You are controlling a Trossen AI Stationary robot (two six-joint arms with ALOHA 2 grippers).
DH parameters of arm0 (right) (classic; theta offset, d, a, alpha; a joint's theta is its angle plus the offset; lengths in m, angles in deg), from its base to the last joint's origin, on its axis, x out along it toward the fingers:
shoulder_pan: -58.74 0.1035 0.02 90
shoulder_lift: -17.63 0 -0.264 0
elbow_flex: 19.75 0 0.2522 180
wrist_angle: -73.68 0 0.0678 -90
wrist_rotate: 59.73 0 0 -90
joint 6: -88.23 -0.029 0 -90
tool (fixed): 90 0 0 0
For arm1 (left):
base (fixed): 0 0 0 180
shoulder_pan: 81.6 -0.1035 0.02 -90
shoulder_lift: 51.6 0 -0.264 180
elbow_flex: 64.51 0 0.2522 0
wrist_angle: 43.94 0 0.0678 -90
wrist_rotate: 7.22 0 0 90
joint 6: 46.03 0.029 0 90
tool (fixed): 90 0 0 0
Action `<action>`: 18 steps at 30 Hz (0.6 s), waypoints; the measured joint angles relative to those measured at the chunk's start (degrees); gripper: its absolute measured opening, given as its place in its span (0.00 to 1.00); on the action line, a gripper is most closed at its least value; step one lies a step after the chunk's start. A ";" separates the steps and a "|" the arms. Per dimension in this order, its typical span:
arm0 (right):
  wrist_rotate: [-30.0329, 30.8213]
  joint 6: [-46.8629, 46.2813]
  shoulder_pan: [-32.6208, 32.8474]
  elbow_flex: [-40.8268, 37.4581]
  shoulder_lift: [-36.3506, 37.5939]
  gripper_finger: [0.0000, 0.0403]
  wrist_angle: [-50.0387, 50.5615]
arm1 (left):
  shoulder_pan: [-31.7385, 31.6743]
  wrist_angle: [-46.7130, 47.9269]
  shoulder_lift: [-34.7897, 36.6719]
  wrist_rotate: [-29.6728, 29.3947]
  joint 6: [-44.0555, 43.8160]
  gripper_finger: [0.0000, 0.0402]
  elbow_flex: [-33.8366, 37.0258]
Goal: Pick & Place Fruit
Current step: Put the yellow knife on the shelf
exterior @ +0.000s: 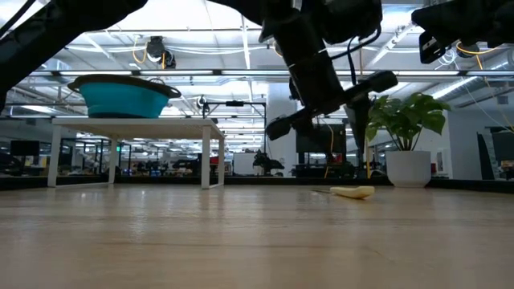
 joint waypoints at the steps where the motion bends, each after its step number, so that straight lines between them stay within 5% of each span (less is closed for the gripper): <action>1: 0.00 0.01 0.00 0.00 0.00 0.00 -0.02 | 0.00 -0.05 -0.01 0.34 -0.67 0.50 0.39; 18: 0.00 0.02 0.00 0.02 0.00 0.00 0.00 | -1.15 -2.71 0.08 1.81 0.70 0.50 4.42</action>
